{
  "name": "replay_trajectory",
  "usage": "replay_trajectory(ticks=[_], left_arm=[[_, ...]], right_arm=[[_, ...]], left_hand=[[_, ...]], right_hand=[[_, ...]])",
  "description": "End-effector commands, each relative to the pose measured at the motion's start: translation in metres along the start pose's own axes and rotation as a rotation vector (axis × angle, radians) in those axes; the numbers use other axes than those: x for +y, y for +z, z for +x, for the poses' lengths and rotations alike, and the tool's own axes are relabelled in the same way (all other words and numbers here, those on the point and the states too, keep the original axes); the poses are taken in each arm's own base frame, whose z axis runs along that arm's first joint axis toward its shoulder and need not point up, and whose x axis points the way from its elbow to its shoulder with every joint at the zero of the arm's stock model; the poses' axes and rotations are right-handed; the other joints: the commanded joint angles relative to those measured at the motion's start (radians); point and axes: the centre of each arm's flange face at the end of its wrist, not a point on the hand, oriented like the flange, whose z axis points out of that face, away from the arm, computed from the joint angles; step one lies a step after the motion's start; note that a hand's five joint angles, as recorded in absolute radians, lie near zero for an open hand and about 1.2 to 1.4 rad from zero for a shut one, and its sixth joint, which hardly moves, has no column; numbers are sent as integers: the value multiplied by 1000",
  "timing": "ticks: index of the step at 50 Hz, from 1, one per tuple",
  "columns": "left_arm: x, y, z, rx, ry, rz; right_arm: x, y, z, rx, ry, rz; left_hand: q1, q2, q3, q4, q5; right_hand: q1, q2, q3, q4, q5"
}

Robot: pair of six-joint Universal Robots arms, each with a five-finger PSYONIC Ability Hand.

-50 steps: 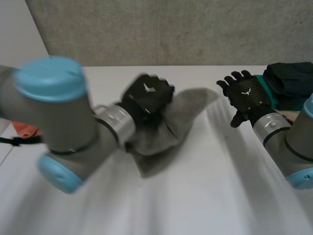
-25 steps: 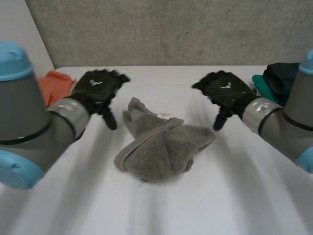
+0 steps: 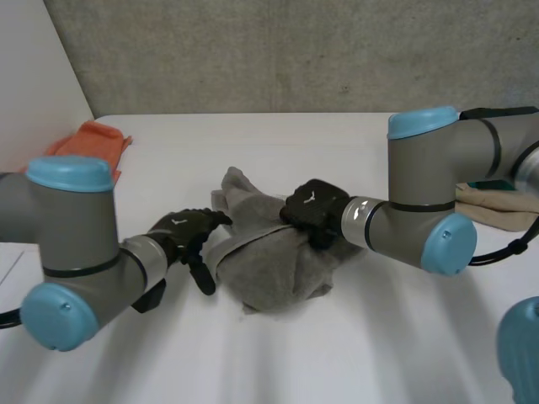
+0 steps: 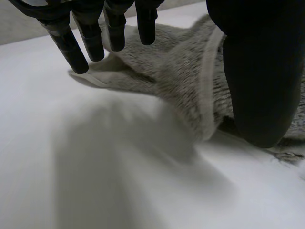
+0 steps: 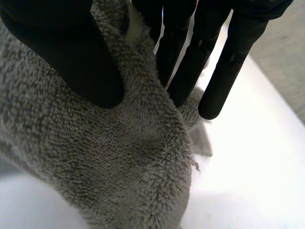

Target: Fold the laundry.

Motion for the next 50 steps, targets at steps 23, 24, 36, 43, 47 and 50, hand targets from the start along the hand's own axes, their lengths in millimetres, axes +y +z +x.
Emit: replay_trajectory(ticks=[23,24,36,43,47,50], left_arm=[[-219,-49,50,3,78,708],[-214,-46,51,3,81,685],[-93,19,39,-54,253,282],[-69,19,43,-22,284,214],[-71,4,41,-18,277,202],[-73,-6,29,-44,263,197]], right_arm=[[-64,-65,51,619,52,470],[-58,-64,46,605,60,448],[25,-65,-24,296,168,25],[18,-73,18,381,231,24],[5,-82,37,409,263,44],[-1,-89,44,386,264,24]], left_hand=[[1213,1193,1192,1202,1178],[1213,1193,1192,1202,1178],[1213,1193,1192,1202,1178],[646,626,625,635,611],[278,258,257,267,243],[107,87,86,96,72]], right_hand=[[318,233,220,210,260],[318,233,220,210,260],[-379,-465,-478,-488,-438],[-686,-772,-784,-795,-745],[-695,-781,-793,-804,-754],[-712,-798,-811,-821,-771]])
